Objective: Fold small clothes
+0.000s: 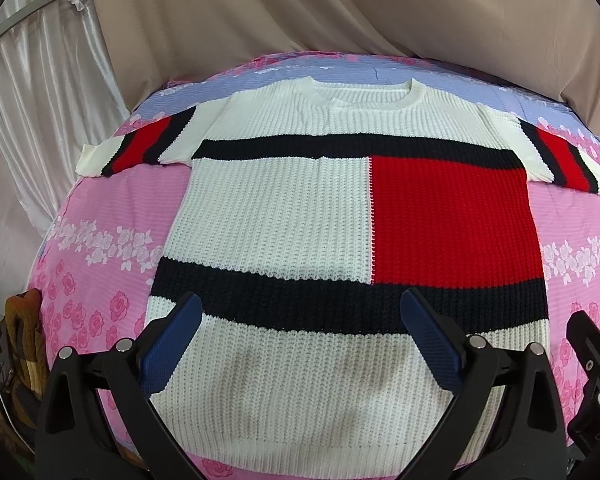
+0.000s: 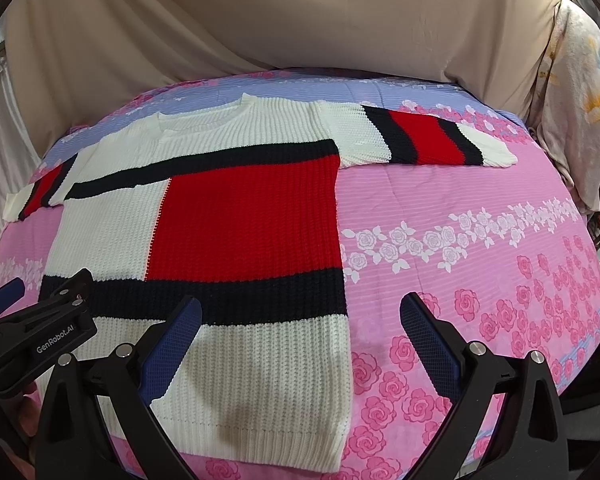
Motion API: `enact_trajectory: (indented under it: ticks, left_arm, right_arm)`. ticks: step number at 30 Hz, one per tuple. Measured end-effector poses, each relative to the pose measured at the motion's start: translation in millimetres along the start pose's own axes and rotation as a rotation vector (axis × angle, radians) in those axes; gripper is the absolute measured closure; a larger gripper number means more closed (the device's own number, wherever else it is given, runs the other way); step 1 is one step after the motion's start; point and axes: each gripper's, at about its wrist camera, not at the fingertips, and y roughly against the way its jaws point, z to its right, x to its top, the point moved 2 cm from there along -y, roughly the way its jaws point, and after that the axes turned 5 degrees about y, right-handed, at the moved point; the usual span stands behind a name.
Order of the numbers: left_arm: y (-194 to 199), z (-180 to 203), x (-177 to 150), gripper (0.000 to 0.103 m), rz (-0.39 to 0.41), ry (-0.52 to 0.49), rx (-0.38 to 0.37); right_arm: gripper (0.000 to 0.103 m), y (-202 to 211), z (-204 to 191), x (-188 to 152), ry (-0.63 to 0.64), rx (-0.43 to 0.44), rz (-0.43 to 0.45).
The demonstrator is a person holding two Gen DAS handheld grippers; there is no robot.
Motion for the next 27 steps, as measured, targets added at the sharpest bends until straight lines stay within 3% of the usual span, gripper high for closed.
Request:
enact_trajectory:
  ticks: [7, 10, 15, 19, 24, 27]
  left_arm:
    - [-8, 4, 4, 0.005, -0.041, 0.035, -0.059]
    - [-13, 6, 12, 0.005, -0.069, 0.088, -0.130]
    - [-21, 22, 28, 0.005, -0.069, 0.144, -0.198]
    - [-29, 47, 38, 0.005, -0.047, 0.133, -0.194]
    - [-40, 74, 45, 0.005, -0.035, 0.114, -0.180]
    - [-44, 83, 47, 0.005, -0.034, 0.105, -0.181]
  right_arm:
    - [0.005, -9, 10, 4, -0.022, 0.018, -0.013]
    - [0.005, -29, 49, 12, -0.138, 0.062, -0.043]
    - [0.005, -74, 168, 46, -0.360, 0.041, -0.042]
    - [0.005, -128, 282, 91, -0.497, -0.002, -0.023]
    - [0.005, -206, 376, 133, -0.594, -0.052, -0.033]
    - [0.023, -240, 408, 138, -0.675, -0.056, -0.063]
